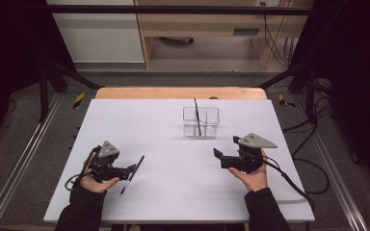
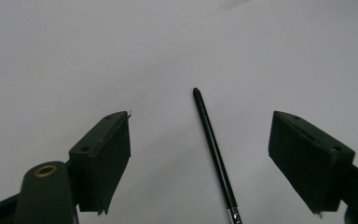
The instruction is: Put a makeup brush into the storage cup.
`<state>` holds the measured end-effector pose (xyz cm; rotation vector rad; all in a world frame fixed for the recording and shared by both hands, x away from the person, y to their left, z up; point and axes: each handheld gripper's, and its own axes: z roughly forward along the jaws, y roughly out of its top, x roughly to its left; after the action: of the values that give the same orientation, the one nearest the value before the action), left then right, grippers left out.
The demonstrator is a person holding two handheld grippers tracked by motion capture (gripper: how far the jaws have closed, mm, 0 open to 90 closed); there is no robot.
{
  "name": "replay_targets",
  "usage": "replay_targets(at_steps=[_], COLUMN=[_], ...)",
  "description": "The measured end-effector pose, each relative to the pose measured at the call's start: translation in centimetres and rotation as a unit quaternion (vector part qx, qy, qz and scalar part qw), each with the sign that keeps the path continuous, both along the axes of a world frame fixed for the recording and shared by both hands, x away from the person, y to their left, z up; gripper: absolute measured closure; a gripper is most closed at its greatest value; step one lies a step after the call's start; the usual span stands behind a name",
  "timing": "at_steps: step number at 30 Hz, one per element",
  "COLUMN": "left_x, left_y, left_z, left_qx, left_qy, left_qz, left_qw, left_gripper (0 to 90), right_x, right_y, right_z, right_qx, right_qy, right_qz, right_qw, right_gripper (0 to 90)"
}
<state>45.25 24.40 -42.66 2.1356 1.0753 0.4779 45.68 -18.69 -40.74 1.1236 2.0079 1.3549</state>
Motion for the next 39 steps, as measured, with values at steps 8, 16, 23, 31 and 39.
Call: replay_targets(at_steps=[8, 16, 23, 31, 39], left_x=[0.2, 0.4, 0.5, 0.6, 0.6], left_y=[0.2, -0.6, -1.3, -1.8, -2.2], left_z=[-0.1, -0.8, -1.3, -1.9, -2.3], left_qx=[0.013, 0.032, 0.047, 0.057, 0.065], left_qy=[0.017, 0.038, 0.056, 0.081, 0.096], left_qz=[-0.003, -0.021, -0.026, -0.03, -0.036], left_qw=[0.9998, 0.9985, 0.997, 0.9946, 0.9926], left_gripper=[23.0, 30.6, 37.4, 46.5, 55.0], right_x=[-0.3, -0.4, -0.3, -0.3, -0.3], right_y=[-0.1, -0.2, -0.1, 0.0, 0.0], right_z=[0.0, 0.2, 0.1, -0.1, 0.0], right_qx=[0.0, 0.002, -0.001, -0.002, -0.001], right_qy=[-0.002, -0.003, 0.0, 0.003, 0.003], right_qz=[0.004, 0.002, 0.002, 0.007, 0.006], right_qw=[1.0, 1.0, 1.0, 1.0, 1.0], right_gripper=[13.1, 13.1, 13.1, 13.1, 13.2])
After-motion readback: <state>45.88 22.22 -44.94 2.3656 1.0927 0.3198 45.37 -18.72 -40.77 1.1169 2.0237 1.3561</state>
